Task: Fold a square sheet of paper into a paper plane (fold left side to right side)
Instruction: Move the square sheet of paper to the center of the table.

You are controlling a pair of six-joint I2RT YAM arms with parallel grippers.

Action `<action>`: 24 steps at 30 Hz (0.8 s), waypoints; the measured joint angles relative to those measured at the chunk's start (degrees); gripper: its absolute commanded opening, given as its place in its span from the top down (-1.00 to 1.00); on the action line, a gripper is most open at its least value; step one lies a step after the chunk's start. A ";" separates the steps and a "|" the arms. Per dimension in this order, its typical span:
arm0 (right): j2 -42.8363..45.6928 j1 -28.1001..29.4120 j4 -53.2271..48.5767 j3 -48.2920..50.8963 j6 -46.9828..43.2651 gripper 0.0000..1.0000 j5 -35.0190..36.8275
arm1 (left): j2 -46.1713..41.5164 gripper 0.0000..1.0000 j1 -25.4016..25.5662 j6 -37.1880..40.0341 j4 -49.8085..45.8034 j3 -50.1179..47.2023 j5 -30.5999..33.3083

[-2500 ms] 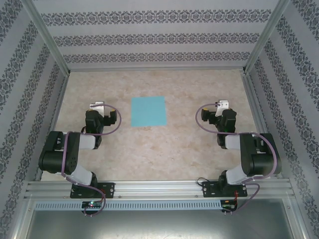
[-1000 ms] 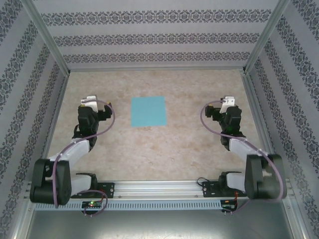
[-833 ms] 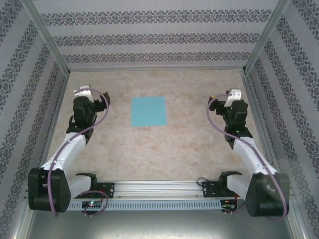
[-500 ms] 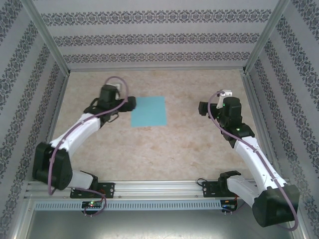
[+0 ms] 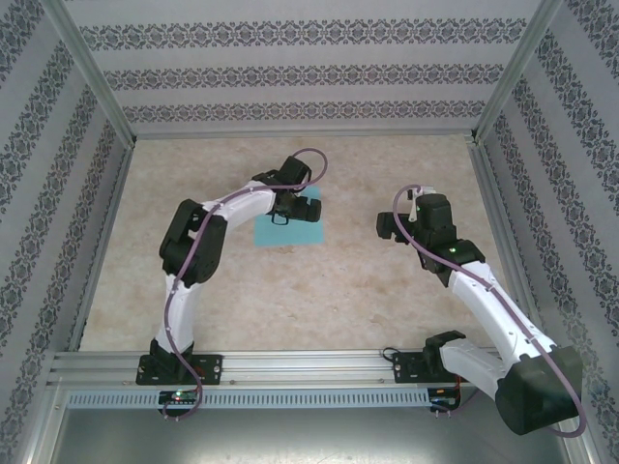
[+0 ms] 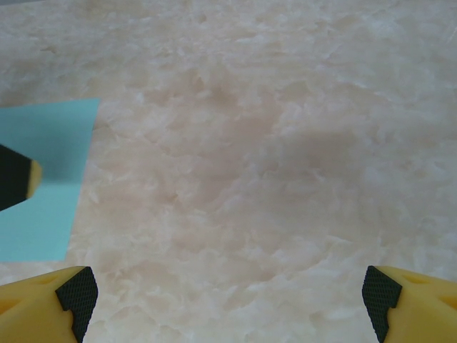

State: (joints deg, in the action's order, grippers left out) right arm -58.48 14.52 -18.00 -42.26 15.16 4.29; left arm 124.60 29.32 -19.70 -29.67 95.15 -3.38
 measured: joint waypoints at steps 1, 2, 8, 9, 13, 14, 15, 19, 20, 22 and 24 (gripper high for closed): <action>0.07 0.00 -0.11 0.02 0.00 -0.95 0.02 | 1.11 -1.00 0.00 0.13 -0.70 1.11 0.46; 0.22 0.00 -0.26 0.02 -0.02 -0.95 0.17 | 1.97 -1.00 0.00 0.13 -1.27 1.92 0.79; 0.81 0.00 -0.76 0.17 -0.04 -0.95 0.90 | 3.10 -1.00 0.90 0.22 -3.30 2.75 2.25; 0.81 0.00 -0.76 0.26 -0.04 -0.95 0.98 | 3.10 -1.00 1.11 0.22 -3.41 2.73 2.34; 0.83 0.00 -1.11 0.44 -0.02 -0.95 1.07 | 2.05 -1.00 2.49 0.09 -2.84 0.66 2.47; 0.83 0.02 -1.11 0.46 -0.02 -0.95 1.05 | 1.14 -1.00 2.89 -0.11 -2.34 -0.92 2.27; 0.83 0.04 -1.14 0.46 -0.02 -0.95 1.05 | 0.20 -1.00 3.21 -0.31 -1.92 -2.47 2.05; 0.83 0.37 -1.14 0.46 0.00 -0.95 1.16 | -4.68 -1.00 5.22 -1.64 -0.83 -9.75 1.11; 0.83 0.37 -1.14 0.46 0.02 -0.95 1.18 | -5.97 -1.00 5.86 -2.03 -0.61 -11.61 0.92; 0.76 0.37 -1.11 0.46 0.17 -0.95 1.25 | -8.76 -1.00 7.32 -3.06 -0.15 -15.61 0.33; 0.44 0.68 -1.07 0.48 0.33 -0.95 1.25 | -11.45 -1.00 8.74 -4.09 0.31 -19.28 -0.42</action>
State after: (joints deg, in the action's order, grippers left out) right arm -58.04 15.20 -19.07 -41.78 15.49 5.54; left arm 113.14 38.06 -23.79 -29.36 75.88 -3.79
